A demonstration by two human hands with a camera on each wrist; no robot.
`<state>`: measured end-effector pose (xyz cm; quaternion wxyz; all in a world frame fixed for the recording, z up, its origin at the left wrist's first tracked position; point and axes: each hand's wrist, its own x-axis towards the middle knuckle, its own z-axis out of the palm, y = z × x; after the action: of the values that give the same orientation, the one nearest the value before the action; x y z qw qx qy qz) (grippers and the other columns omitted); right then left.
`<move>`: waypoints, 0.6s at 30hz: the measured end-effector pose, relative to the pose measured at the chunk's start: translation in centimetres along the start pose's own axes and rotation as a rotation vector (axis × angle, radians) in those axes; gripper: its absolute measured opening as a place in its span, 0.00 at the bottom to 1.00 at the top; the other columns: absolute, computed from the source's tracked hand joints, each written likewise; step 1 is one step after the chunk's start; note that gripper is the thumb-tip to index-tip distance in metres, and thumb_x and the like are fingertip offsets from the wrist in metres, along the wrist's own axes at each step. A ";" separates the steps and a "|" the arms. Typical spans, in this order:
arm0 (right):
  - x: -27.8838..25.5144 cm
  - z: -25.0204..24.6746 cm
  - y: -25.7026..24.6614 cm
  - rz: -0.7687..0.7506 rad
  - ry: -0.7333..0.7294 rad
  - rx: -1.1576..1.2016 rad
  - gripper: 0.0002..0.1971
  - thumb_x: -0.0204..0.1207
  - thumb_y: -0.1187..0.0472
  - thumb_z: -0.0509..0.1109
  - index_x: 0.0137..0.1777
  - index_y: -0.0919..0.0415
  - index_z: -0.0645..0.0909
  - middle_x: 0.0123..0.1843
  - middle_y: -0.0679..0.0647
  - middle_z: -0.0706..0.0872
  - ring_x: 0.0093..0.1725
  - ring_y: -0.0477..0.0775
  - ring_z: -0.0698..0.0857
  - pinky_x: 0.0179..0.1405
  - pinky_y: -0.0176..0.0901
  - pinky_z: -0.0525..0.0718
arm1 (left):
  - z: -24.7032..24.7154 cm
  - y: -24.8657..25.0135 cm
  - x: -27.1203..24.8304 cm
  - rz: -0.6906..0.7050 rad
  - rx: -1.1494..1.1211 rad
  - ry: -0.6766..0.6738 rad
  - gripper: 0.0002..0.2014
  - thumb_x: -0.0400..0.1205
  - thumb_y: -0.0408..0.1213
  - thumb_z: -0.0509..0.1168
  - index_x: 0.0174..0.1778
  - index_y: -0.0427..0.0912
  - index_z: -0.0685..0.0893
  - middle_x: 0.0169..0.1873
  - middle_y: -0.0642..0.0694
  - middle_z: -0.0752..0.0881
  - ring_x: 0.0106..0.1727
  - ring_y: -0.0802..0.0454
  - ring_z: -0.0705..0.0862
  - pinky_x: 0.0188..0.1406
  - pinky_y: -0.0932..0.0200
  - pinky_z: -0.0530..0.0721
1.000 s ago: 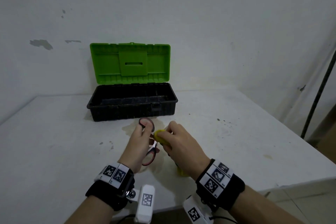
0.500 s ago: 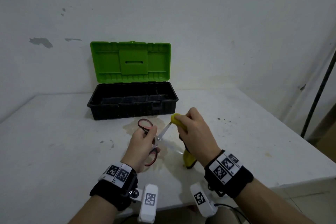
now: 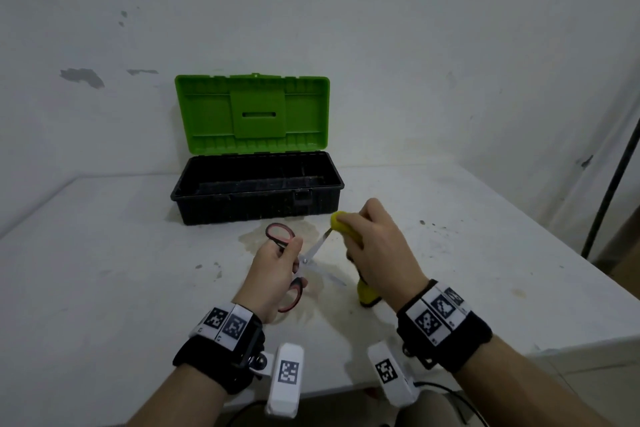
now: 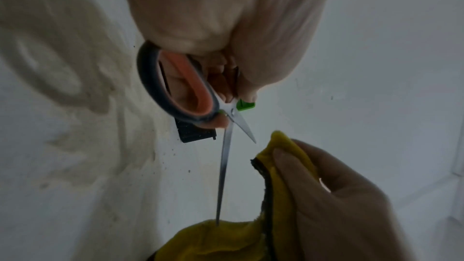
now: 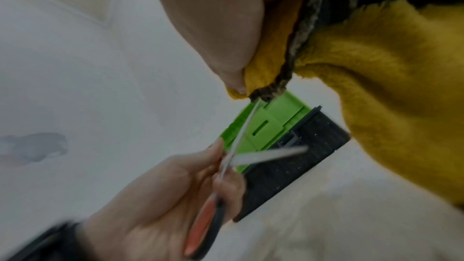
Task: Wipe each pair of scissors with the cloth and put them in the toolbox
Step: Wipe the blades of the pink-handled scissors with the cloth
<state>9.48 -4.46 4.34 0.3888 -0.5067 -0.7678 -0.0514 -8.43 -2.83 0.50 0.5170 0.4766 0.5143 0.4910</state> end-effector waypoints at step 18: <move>-1.7 1.4 -2.5 -0.116 -0.185 0.008 0.08 0.82 0.56 0.69 0.55 0.58 0.85 0.44 0.54 0.72 0.38 0.51 0.72 0.34 0.49 0.80 | 0.2 0.0 0.1 0.038 0.004 -0.042 0.14 0.90 0.44 0.60 0.43 0.38 0.77 0.32 0.43 0.72 0.35 0.48 0.73 0.41 0.47 0.85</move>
<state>7.00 -6.20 3.03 0.3146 -0.4625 -0.8286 -0.0236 -8.19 -2.75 0.45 0.5171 0.4974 0.4954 0.4896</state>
